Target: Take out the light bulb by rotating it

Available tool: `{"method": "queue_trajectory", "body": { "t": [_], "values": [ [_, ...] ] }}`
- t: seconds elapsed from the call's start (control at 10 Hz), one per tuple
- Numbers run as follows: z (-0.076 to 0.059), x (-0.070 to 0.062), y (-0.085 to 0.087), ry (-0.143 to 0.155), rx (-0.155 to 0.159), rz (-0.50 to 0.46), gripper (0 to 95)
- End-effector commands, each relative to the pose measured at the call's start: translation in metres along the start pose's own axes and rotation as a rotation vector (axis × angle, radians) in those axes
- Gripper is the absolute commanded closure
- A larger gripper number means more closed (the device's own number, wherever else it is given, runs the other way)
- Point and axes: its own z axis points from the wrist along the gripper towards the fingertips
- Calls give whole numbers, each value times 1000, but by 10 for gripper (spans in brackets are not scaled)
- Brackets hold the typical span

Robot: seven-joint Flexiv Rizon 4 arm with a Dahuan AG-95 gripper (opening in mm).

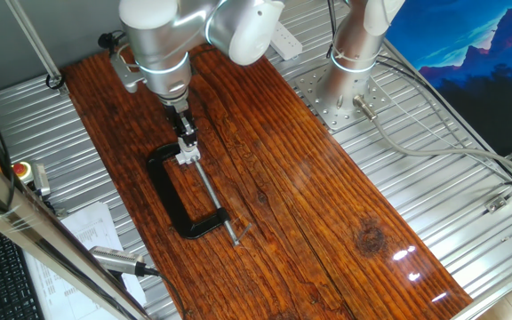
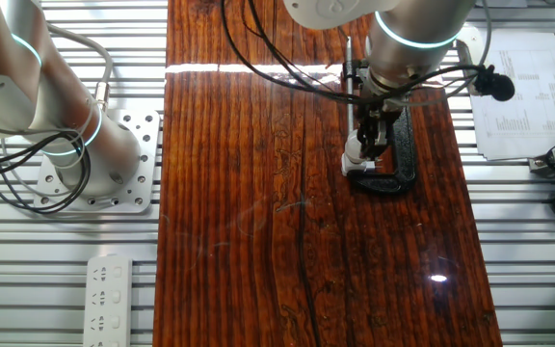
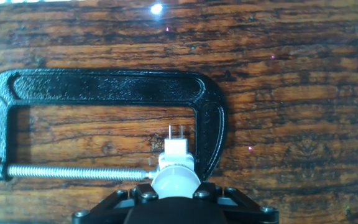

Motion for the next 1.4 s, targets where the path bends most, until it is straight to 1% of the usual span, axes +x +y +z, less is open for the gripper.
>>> {"method": "queue_trajectory", "body": {
  "t": [0.1, 0.7, 0.9, 1.0, 1.1, 1.3, 1.4],
  "values": [
    [0, 1, 0, 9, 8, -133, 950],
    [0, 1, 0, 5, 9, -450, 950],
    [0, 1, 0, 2, 12, -529, 950],
    [0, 1, 0, 1, 13, -552, 950],
    [0, 1, 0, 1, 14, -614, 950],
    [0, 1, 0, 3, 17, -688, 950],
    [0, 1, 0, 3, 19, -749, 950]
  ]
}}
